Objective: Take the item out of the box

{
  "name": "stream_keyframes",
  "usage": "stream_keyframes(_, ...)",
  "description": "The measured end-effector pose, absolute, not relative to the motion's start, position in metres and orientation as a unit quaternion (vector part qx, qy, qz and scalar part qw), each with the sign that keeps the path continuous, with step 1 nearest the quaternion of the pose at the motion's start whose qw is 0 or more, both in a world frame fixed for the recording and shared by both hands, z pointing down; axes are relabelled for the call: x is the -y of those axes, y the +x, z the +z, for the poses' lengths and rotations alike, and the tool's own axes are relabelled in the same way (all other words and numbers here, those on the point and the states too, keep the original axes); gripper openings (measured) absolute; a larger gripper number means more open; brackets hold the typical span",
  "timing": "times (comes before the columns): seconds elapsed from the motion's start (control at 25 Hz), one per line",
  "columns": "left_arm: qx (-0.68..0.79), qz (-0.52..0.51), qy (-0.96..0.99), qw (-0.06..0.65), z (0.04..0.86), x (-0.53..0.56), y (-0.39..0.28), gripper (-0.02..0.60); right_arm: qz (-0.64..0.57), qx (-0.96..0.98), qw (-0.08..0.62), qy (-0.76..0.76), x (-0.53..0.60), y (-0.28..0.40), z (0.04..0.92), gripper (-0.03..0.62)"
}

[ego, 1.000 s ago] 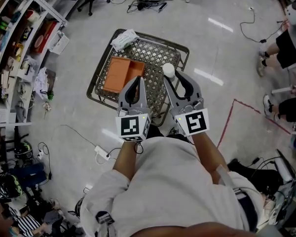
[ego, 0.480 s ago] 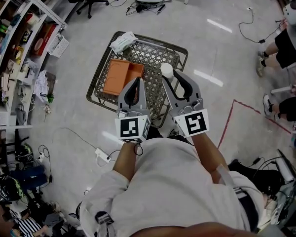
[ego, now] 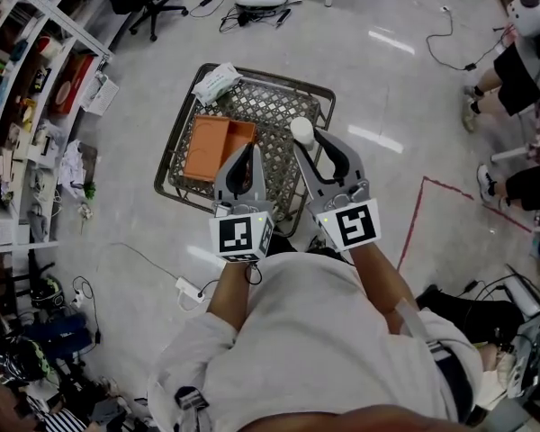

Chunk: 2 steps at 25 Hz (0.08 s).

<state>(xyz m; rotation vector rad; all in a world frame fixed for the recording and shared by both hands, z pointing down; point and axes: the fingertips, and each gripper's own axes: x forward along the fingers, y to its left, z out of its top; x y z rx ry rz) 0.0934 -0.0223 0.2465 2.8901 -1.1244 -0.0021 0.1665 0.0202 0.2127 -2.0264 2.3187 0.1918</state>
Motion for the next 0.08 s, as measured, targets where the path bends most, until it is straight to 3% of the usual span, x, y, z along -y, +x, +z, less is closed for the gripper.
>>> stream_keyframes(0.08,0.362,-0.001,0.932,0.022,0.2475,0.0256,0.0963,0.011,0.064,-0.750,0.027,-0.658,-0.0173,0.1694,0.2130,0.121)
